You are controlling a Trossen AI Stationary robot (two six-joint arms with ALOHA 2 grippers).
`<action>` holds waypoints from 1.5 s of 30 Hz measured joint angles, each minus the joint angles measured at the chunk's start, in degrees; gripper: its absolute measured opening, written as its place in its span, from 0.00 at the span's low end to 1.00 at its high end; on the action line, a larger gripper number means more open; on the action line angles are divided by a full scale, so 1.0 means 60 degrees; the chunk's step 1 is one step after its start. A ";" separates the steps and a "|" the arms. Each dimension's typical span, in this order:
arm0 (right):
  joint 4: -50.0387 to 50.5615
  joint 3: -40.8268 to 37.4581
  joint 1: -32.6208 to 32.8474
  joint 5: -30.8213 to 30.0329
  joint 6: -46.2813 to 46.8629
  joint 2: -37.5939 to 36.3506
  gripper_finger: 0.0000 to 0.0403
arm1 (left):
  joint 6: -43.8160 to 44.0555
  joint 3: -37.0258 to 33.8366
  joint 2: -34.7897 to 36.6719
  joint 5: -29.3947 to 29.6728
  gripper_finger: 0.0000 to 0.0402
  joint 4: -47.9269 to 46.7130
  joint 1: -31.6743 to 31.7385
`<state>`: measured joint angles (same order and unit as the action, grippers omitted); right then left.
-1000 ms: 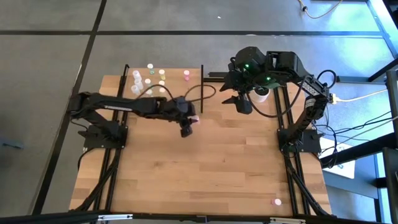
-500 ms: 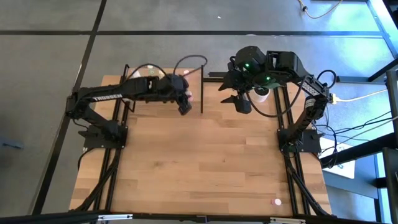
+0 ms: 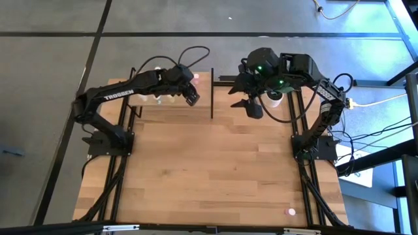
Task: Pick and place medicine bottles onto shelf by color
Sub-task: Put the top pink pill bottle aligned with the other pink pill bottle on the shelf
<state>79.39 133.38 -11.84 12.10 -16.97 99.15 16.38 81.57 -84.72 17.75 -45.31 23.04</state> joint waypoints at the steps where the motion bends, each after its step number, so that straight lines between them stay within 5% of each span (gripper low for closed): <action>1: -0.0043 0.0000 0.0000 -0.0002 0.0000 0.0000 0.59 | -0.0013 -0.0005 -0.0069 -0.0050 0.26 0.0019 0.0070; 36: -0.0346 0.0000 0.0000 -0.0023 0.0004 0.0000 0.59 | -0.0831 -0.0004 -0.1284 -0.0228 0.26 0.0853 0.0537; 45: -0.0398 0.0000 -0.0004 -0.1635 0.0251 0.0000 0.59 | -0.0831 0.0002 -0.1284 -0.0301 0.26 0.0920 0.0533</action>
<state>77.00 133.38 -11.86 2.28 -15.46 99.15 11.40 81.58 -92.42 15.94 -39.79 26.24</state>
